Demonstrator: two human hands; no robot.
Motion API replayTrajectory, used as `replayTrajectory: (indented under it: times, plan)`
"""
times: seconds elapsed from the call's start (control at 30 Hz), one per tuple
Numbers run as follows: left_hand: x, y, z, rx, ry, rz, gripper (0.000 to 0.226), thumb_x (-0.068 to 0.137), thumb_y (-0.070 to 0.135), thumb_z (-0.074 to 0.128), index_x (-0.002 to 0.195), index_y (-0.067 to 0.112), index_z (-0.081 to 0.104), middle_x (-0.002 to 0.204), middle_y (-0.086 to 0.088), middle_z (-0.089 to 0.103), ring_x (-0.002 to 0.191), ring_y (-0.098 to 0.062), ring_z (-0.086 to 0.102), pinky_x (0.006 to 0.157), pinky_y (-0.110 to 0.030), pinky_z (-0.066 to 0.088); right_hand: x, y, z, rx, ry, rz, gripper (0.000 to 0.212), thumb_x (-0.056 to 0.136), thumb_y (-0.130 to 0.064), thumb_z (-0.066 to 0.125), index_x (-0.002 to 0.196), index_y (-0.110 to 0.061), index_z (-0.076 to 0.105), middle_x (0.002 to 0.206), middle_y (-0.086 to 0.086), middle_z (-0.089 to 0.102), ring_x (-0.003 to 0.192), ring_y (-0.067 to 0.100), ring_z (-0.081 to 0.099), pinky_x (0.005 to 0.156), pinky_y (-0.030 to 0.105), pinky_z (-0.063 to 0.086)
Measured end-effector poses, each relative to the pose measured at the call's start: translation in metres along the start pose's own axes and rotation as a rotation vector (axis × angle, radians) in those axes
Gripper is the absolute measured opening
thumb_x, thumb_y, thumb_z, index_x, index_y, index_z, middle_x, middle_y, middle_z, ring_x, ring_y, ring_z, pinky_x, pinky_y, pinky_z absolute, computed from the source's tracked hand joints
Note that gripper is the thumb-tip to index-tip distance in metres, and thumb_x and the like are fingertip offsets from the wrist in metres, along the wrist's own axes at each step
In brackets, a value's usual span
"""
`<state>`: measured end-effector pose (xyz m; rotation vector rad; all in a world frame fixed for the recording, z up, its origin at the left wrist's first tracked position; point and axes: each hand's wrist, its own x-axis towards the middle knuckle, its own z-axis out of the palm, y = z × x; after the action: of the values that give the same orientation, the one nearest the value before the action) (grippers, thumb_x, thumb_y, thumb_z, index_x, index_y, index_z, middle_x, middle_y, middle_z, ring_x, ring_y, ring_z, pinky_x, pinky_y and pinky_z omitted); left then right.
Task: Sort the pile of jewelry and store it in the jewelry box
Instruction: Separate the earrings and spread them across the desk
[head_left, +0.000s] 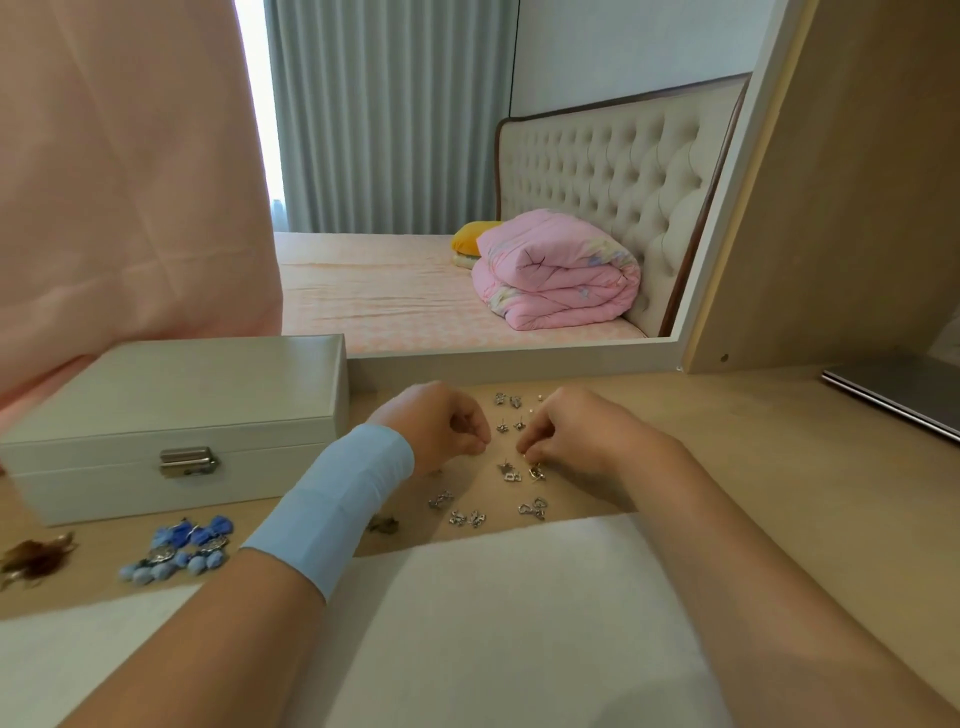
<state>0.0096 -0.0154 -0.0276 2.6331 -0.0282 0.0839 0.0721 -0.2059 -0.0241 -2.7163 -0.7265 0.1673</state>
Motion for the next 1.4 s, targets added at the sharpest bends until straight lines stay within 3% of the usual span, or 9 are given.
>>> replayTrajectory:
  times: [0.13, 0.37, 0.6, 0.7, 0.83, 0.93, 1.13, 1.27, 1.4]
  plan:
    - [-0.014, 0.0, 0.005, 0.042, 0.003, 0.032, 0.006, 0.086, 0.031, 0.073, 0.086, 0.037, 0.073, 0.088, 0.02, 0.063, 0.077, 0.001, 0.055, 0.08, -0.022, 0.048, 0.0, -0.004, -0.001, -0.034, 0.011, -0.008, 0.005, 0.081, -0.027, 0.08, 0.084, -0.031, 0.08, 0.086, -0.02, 0.071, 0.089, 0.004, 0.065, 0.087, 0.03, 0.055]
    - [-0.012, 0.011, 0.01, 0.178, -0.157, 0.051, 0.01, 0.086, 0.041, 0.071, 0.093, 0.039, 0.077, 0.09, 0.023, 0.067, 0.082, 0.001, 0.058, 0.082, -0.021, 0.051, -0.001, 0.015, -0.013, 0.218, 0.096, -0.016, 0.007, 0.078, -0.021, 0.084, 0.08, -0.027, 0.08, 0.077, -0.018, 0.071, 0.075, -0.002, 0.065, 0.069, 0.023, 0.051]
    - [-0.006, 0.022, 0.009, 0.189, -0.059, 0.051, 0.016, 0.09, 0.042, 0.061, 0.095, 0.04, 0.076, 0.089, 0.025, 0.066, 0.081, 0.0, 0.058, 0.083, -0.026, 0.052, -0.01, 0.022, -0.028, 0.19, -0.074, 0.016, 0.013, 0.077, -0.015, 0.085, 0.087, -0.022, 0.081, 0.066, -0.015, 0.071, 0.05, -0.003, 0.056, 0.051, 0.016, 0.043]
    - [0.001, 0.03, 0.018, 0.189, 0.008, 0.084, 0.014, 0.088, 0.041, 0.063, 0.097, 0.044, 0.073, 0.091, 0.024, 0.062, 0.087, -0.002, 0.054, 0.087, -0.027, 0.049, -0.013, 0.022, -0.032, 0.084, -0.195, 0.082, 0.01, 0.076, -0.019, 0.086, 0.083, -0.026, 0.081, 0.07, -0.014, 0.074, 0.059, 0.009, 0.056, 0.058, 0.023, 0.047]
    - [0.012, 0.036, 0.031, 0.279, -0.013, 0.117, 0.021, 0.084, 0.054, 0.065, 0.103, 0.046, 0.071, 0.098, 0.021, 0.055, 0.111, -0.005, 0.042, 0.097, -0.031, 0.044, -0.014, 0.022, -0.031, -0.001, -0.243, 0.13, 0.011, 0.076, -0.026, 0.087, 0.084, -0.031, 0.082, 0.09, -0.011, 0.076, 0.092, 0.014, 0.066, 0.084, 0.031, 0.058]
    - [0.018, 0.036, 0.034, 0.316, -0.034, 0.122, 0.016, 0.082, 0.052, 0.069, 0.097, 0.048, 0.073, 0.101, 0.02, 0.053, 0.116, -0.007, 0.042, 0.1, -0.034, 0.044, -0.012, 0.024, -0.03, 0.007, -0.251, 0.137, 0.012, 0.075, -0.026, 0.088, 0.085, -0.029, 0.082, 0.088, -0.008, 0.076, 0.077, 0.013, 0.061, 0.078, 0.031, 0.055]
    - [0.016, 0.036, 0.032, 0.176, -0.043, 0.053, 0.008, 0.079, 0.043, 0.078, 0.085, 0.04, 0.074, 0.095, 0.021, 0.059, 0.091, -0.006, 0.055, 0.087, -0.028, 0.049, -0.004, 0.025, -0.025, 0.126, -0.115, 0.059, 0.008, 0.082, -0.019, 0.082, 0.086, -0.025, 0.08, 0.082, -0.01, 0.075, 0.081, 0.009, 0.068, 0.072, 0.026, 0.055]
    - [0.011, 0.032, 0.015, 0.014, 0.0, 0.035, 0.005, 0.081, 0.033, 0.077, 0.085, 0.032, 0.074, 0.082, 0.018, 0.068, 0.073, 0.002, 0.059, 0.077, -0.02, 0.049, 0.0, 0.019, -0.015, 0.182, -0.025, -0.022, 0.014, 0.083, -0.017, 0.081, 0.092, -0.028, 0.081, 0.071, -0.017, 0.066, 0.062, -0.003, 0.058, 0.061, 0.018, 0.043]
    - [0.009, 0.02, -0.003, -0.092, 0.042, 0.008, 0.005, 0.082, 0.028, 0.077, 0.083, 0.028, 0.072, 0.076, 0.012, 0.072, 0.07, -0.004, 0.064, 0.075, -0.019, 0.051, 0.004, 0.015, -0.006, 0.145, -0.039, -0.073, 0.015, 0.079, -0.017, 0.084, 0.086, -0.029, 0.082, 0.072, -0.021, 0.068, 0.073, -0.002, 0.062, 0.08, 0.025, 0.053]
